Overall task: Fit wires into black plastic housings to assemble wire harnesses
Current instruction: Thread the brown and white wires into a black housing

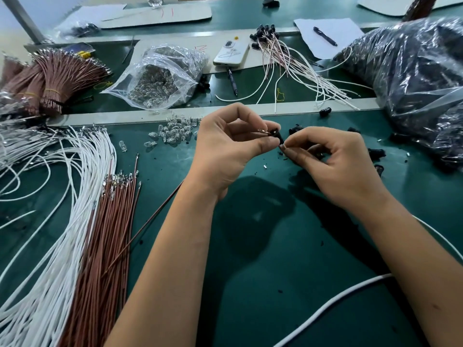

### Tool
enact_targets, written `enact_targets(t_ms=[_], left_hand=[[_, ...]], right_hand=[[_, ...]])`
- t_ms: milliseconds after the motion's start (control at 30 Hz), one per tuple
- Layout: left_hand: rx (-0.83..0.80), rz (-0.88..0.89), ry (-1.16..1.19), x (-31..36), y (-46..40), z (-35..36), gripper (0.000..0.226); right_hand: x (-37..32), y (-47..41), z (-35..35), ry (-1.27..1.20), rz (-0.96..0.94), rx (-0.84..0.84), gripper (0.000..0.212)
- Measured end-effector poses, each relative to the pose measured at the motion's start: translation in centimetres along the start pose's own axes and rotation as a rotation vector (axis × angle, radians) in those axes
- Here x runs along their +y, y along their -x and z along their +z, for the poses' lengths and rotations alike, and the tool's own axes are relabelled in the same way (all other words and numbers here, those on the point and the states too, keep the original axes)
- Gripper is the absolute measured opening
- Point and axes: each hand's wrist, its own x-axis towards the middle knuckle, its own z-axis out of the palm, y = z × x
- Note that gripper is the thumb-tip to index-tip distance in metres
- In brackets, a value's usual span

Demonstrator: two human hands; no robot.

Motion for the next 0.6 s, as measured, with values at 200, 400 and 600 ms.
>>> enact_targets(t_ms=[200, 400, 600], left_hand=[[-0.061, 0.037, -0.036, 0.04, 0.05, 0.08, 0.032], [-0.089, 0.066, -0.067, 0.04, 0.10, 0.22, 0.032], [-0.091, 0.052, -0.010, -0.16, 0.03, 0.20, 0.032]], right_hand=[[-0.28, -0.04, -0.10, 0.039, -0.069, 0.030, 0.007], [-0.19, -0.08, -0.19, 0.033, -0.110, 0.048, 0.006], [-0.02, -0.08, -0.21, 0.028, -0.130, 0.038, 0.003]])
